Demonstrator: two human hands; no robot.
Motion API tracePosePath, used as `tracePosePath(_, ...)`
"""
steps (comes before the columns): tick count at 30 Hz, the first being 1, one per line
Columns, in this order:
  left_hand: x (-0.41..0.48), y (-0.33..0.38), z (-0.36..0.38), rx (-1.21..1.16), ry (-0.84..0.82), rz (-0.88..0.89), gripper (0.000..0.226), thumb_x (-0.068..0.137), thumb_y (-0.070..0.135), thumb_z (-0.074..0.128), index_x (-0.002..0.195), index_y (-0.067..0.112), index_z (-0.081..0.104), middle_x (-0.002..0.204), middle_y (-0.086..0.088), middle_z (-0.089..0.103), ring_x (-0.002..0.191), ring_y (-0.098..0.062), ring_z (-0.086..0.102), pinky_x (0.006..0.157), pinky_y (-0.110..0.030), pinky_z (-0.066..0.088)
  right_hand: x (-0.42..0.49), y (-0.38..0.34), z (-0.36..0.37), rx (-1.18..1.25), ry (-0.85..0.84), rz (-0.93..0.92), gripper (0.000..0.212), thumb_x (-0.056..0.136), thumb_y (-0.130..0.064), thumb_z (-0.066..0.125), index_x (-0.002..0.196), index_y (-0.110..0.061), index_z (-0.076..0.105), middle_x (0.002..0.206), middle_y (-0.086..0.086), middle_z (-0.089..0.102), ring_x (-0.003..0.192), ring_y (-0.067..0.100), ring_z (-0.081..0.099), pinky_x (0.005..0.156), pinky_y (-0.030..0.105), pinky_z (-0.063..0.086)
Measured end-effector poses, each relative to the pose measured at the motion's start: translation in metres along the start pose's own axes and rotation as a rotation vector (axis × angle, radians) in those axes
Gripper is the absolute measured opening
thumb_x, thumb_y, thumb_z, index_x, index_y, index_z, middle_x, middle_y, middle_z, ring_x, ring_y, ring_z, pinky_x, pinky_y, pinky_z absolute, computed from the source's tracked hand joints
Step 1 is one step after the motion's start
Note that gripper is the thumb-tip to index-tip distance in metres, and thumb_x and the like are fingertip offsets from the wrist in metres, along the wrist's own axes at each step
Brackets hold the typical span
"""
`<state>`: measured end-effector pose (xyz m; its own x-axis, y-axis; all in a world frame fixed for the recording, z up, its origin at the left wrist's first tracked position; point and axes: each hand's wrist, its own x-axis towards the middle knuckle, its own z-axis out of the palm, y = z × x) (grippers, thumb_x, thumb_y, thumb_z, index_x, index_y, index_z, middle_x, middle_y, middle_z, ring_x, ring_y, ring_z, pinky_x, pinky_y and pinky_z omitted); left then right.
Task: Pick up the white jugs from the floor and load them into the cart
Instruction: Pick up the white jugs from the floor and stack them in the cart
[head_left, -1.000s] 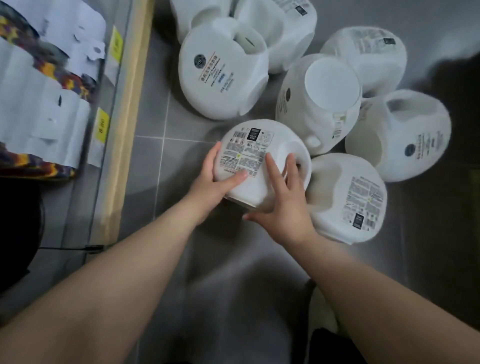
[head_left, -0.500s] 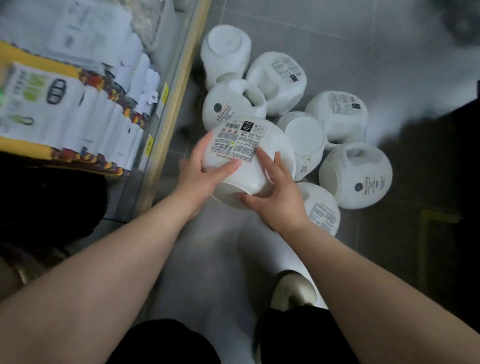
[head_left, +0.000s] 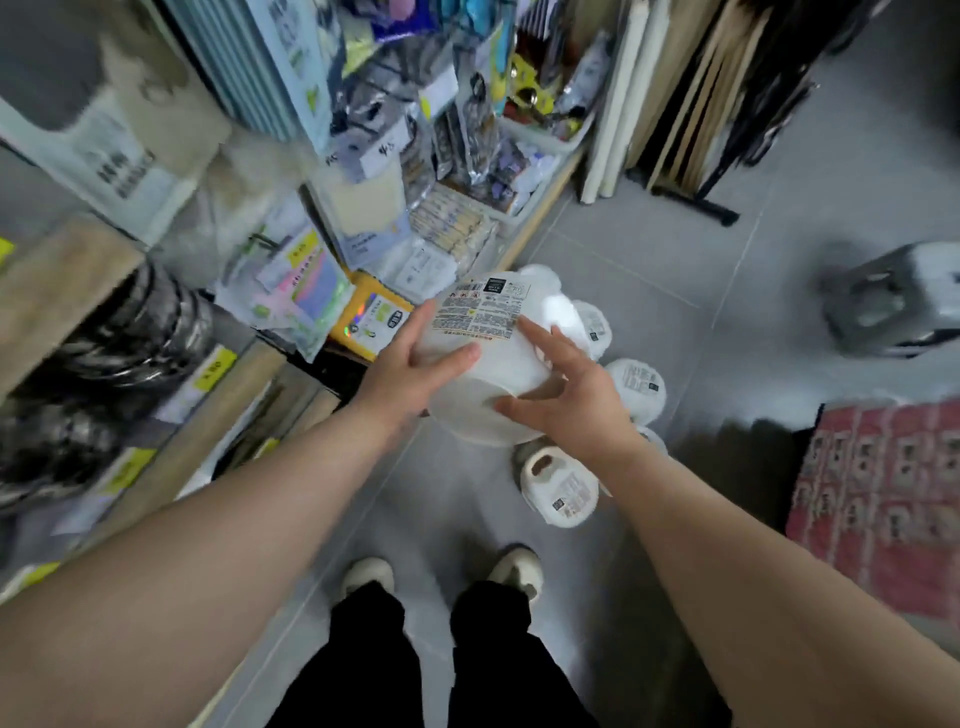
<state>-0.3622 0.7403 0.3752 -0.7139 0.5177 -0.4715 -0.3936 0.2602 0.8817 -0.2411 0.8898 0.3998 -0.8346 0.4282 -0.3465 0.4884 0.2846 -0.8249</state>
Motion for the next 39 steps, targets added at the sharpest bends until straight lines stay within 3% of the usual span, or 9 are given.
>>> tracePosePath(5,-0.07,0.039,-0.018,-0.076,0.116,0.059,0.068,0.08,0.029,0.077,0.139,0.039,0.046,0.128,0.014,0.058,0.112,-0.016,0.063,0.091,-0.046,0.055,-0.037,-0.057,-0.007,0.019,-0.059,-0.103,0.079,0.054,-0.04,0.089,0.116,-0.069,0.047,0.148,0.0,0.045,0.101,0.003,0.068,0.1,0.04,0.05)
tracePosePath(9,-0.119,0.046,-0.048,-0.064,0.17,0.096,0.079,0.071,0.047,0.081,0.14,0.043,0.043,0.128,0.013,0.055,0.108,-0.016,0.064,0.082,-0.052,0.058,-0.061,-0.089,0.01,-0.036,-0.104,-0.126,0.078,0.064,-0.033,0.088,0.125,-0.059,0.048,0.134,0.002,0.06,0.123,0.009,0.056,0.103,0.032,0.046)
tracePosePath(13,-0.167,0.045,-0.078,-0.084,0.234,0.128,0.076,0.072,0.044,0.079,0.14,0.042,0.045,0.123,0.016,0.058,0.098,-0.007,0.064,0.07,-0.039,0.061,-0.086,-0.114,0.035,0.006,-0.157,-0.184,0.078,0.064,-0.027,0.09,0.13,-0.048,0.054,0.121,-0.004,0.064,0.094,0.007,0.068,0.093,0.03,0.054)
tracePosePath(16,-0.201,0.044,-0.097,-0.088,0.277,0.141,0.068,0.081,0.036,0.072,0.142,0.039,0.042,0.118,0.017,0.056,0.095,-0.005,0.061,0.067,-0.037,0.06,-0.1,-0.129,0.053,-0.006,-0.2,-0.233,0.079,0.058,-0.036,0.091,0.127,-0.05,0.055,0.118,-0.011,0.061,0.098,0.01,0.067,0.095,0.032,0.053)
tracePosePath(19,-0.232,0.044,-0.111,-0.07,0.384,0.152,0.068,0.079,0.041,0.074,0.14,0.043,0.044,0.13,0.009,0.054,0.101,-0.013,0.063,0.067,-0.038,0.061,-0.109,-0.147,0.065,-0.03,-0.27,-0.289,0.076,0.061,-0.037,0.09,0.129,-0.048,0.055,0.122,-0.003,0.061,0.103,0.008,0.061,0.083,0.013,0.047)
tracePosePath(22,-0.259,0.041,-0.117,-0.092,0.505,0.165,0.067,0.08,0.038,0.075,0.139,0.042,0.044,0.13,0.005,0.055,0.094,-0.016,0.067,0.063,-0.035,0.061,-0.113,-0.162,0.073,-0.045,-0.341,-0.367,0.075,0.065,-0.034,0.089,0.131,-0.043,0.056,0.117,-0.006,0.059,0.088,0.0,0.058,0.07,0.003,0.042)
tracePosePath(26,-0.293,0.036,-0.114,-0.113,0.711,0.19,0.068,0.079,0.037,0.076,0.139,0.04,0.045,0.118,0.009,0.062,0.092,-0.016,0.068,0.07,-0.039,0.062,-0.115,-0.177,0.088,-0.022,-0.521,-0.452,0.076,0.058,-0.038,0.09,0.127,-0.046,0.058,0.126,-0.01,0.058,0.104,0.006,0.061,0.085,0.02,0.052)
tracePosePath(33,-0.374,0.006,-0.078,-0.319,1.119,0.266,0.056,0.074,0.034,0.081,0.122,0.044,0.056,0.115,0.01,0.065,0.092,-0.012,0.069,0.061,-0.029,0.059,-0.149,-0.204,0.119,-0.075,-0.889,-0.654,0.075,0.065,-0.026,0.089,0.132,-0.038,0.057,0.122,-0.021,0.056,0.103,-0.006,0.058,0.088,0.015,0.049)
tracePosePath(39,-0.471,-0.048,-0.049,-0.419,1.433,0.23,0.084,0.055,0.053,0.088,0.132,0.04,0.056,0.124,0.009,0.063,0.106,-0.017,0.066,0.069,-0.039,0.061,-0.229,-0.211,0.176,-0.196,-1.18,-0.794,0.075,0.065,-0.028,0.089,0.132,-0.04,0.056,0.123,-0.019,0.055,0.109,0.0,0.056,0.075,-0.001,0.038)
